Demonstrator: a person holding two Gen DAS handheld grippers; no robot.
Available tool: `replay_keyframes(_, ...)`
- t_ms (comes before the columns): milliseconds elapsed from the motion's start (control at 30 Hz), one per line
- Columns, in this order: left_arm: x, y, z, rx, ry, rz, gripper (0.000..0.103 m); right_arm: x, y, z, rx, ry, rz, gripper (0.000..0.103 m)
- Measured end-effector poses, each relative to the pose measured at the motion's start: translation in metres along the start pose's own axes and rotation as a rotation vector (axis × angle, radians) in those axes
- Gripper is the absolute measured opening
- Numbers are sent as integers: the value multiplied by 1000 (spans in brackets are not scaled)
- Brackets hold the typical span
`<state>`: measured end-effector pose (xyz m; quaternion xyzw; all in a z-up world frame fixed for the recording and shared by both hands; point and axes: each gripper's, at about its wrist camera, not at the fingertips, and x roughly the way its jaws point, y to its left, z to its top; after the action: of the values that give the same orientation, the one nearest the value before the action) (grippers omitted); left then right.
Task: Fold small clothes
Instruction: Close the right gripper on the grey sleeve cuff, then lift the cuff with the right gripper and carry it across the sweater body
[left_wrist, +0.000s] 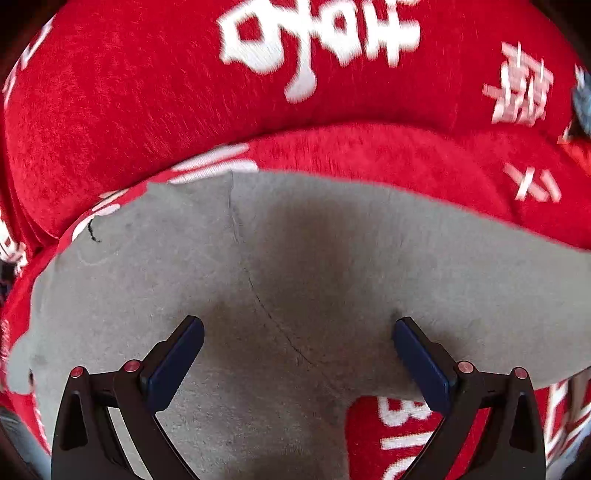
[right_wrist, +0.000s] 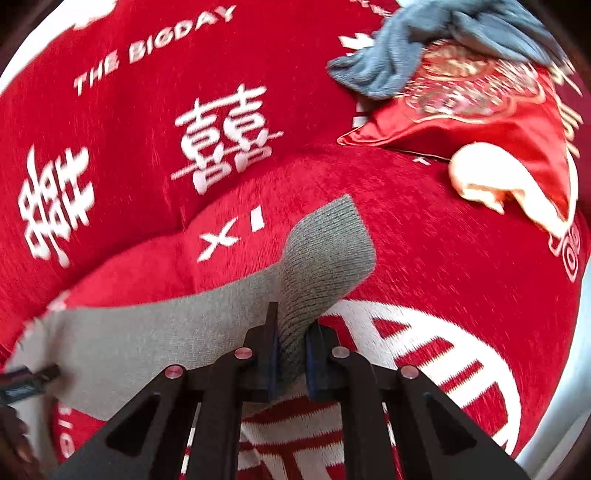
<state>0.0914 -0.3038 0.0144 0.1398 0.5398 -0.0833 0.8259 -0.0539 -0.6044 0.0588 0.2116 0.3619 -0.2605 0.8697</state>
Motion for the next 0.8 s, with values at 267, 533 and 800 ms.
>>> replay_keyframes(267,-8,-5,-4,39,-40,12,103,-1,-5,-5,79,8,40,12)
replay_keyframes(533,-21,1,-10,41,-70,-47,103,-19,13,0,59,-4,92,12)
replay_keyframes(800,-35,32,-28,10,-111,-92,103,-36,60,-2,19,-10,176,12)
